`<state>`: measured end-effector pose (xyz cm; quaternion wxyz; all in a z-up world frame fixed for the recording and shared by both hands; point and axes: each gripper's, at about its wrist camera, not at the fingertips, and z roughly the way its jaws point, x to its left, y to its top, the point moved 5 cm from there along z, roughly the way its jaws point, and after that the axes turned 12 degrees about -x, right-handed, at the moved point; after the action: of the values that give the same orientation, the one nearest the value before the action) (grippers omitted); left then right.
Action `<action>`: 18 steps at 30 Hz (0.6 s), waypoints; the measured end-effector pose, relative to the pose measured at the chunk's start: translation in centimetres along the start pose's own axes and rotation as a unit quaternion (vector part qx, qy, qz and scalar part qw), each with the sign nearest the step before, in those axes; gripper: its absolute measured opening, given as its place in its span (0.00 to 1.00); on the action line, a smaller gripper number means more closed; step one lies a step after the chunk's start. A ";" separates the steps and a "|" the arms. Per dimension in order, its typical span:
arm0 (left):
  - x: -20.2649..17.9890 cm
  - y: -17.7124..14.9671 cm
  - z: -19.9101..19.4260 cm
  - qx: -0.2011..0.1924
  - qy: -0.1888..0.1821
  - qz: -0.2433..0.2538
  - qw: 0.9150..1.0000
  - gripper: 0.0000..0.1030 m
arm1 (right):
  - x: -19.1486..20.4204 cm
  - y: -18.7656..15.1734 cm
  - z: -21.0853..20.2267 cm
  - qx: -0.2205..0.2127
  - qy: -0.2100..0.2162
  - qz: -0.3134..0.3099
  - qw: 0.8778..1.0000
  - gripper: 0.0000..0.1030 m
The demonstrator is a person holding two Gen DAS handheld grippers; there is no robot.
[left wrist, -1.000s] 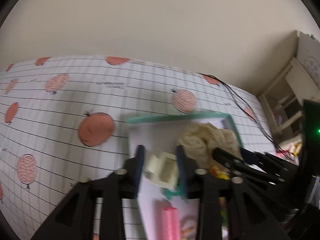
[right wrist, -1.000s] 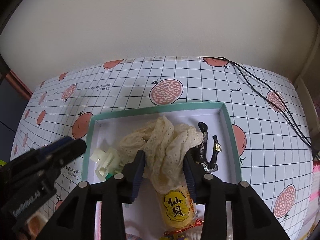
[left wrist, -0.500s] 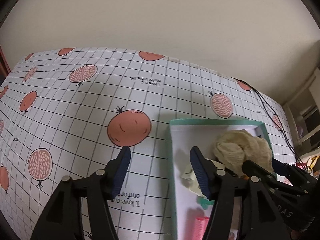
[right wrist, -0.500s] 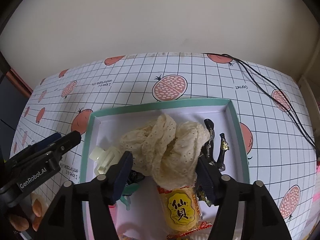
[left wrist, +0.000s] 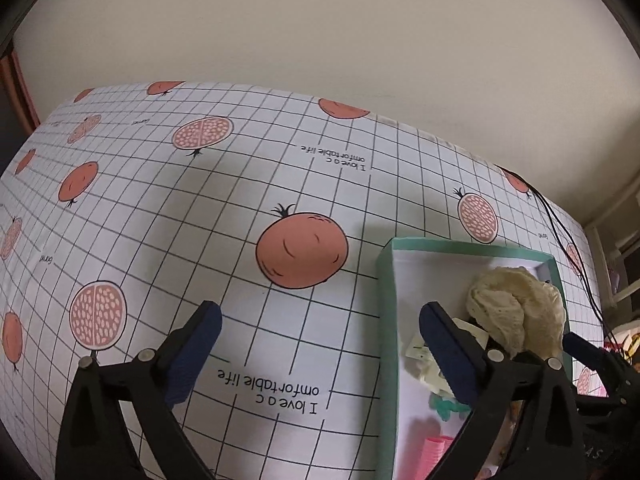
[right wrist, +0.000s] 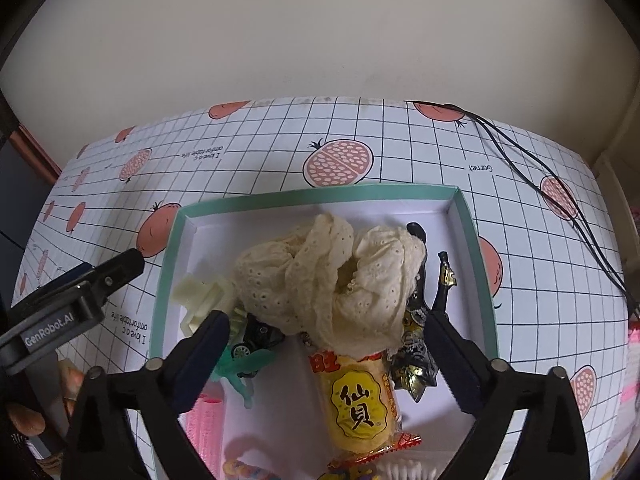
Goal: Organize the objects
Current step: 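Open both tools to release the green figure and lace cloth in the tray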
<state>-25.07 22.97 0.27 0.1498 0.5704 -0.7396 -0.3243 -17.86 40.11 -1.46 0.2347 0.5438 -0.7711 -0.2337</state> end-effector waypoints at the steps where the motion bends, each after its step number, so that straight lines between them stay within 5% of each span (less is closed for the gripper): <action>1: 0.2 0.0 -0.1 -0.001 0.001 -0.003 1.000 0.97 | 0.0 -0.1 0.0 0.000 0.001 0.002 1.000 1.00; 18: 2.3 -0.4 -4.1 -0.044 0.021 -0.004 0.999 1.00 | 0.5 -1.9 -2.2 -0.013 -0.020 0.012 1.000 1.00</action>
<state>-23.05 19.45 2.74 0.1889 0.5728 -0.7190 -0.3452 -15.28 38.88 -0.85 0.2291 0.5271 -0.7787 -0.2515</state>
